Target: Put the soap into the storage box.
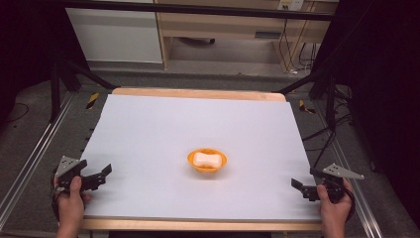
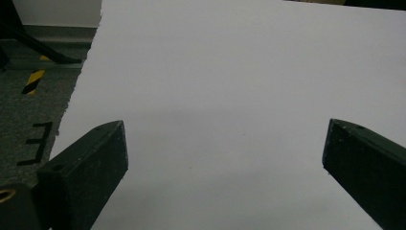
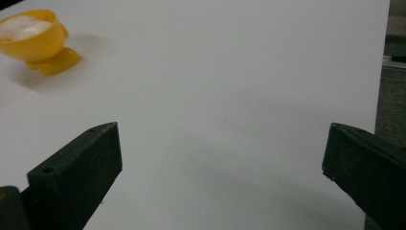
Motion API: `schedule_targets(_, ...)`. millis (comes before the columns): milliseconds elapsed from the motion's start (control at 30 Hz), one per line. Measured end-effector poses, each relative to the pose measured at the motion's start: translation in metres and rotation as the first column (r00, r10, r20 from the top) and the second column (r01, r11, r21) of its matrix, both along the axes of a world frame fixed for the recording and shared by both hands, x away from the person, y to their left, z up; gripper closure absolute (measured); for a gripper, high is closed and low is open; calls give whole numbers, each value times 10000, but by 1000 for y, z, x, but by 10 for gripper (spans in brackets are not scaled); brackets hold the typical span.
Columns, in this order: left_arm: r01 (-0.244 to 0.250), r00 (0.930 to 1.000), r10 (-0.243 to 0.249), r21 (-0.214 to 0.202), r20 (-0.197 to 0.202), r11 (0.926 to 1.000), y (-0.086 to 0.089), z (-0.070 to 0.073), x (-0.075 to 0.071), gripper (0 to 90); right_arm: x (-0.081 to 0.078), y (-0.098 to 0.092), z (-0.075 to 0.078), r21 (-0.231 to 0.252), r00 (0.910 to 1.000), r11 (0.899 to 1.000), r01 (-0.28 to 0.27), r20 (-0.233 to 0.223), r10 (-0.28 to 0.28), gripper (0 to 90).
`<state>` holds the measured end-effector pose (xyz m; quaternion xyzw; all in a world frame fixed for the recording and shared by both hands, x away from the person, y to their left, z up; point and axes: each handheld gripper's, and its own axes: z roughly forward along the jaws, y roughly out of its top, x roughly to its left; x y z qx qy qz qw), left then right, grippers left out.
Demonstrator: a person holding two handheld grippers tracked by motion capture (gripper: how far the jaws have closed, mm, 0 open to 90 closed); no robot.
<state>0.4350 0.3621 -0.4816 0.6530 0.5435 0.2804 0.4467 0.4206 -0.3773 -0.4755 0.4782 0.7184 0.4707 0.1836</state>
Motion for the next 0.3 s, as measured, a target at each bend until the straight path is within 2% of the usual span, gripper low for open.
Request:
schedule_targets(133,-3,10000,3,6,24,10000,0,0,0,12,-3,-1,-3,414,9997,9991,-97,233,88,5)
schedule_targets(300,6,10000,-6,26,-7,10000,0,0,0,12,-4,1,-4,307,9994,9995,-82,331,72,5)
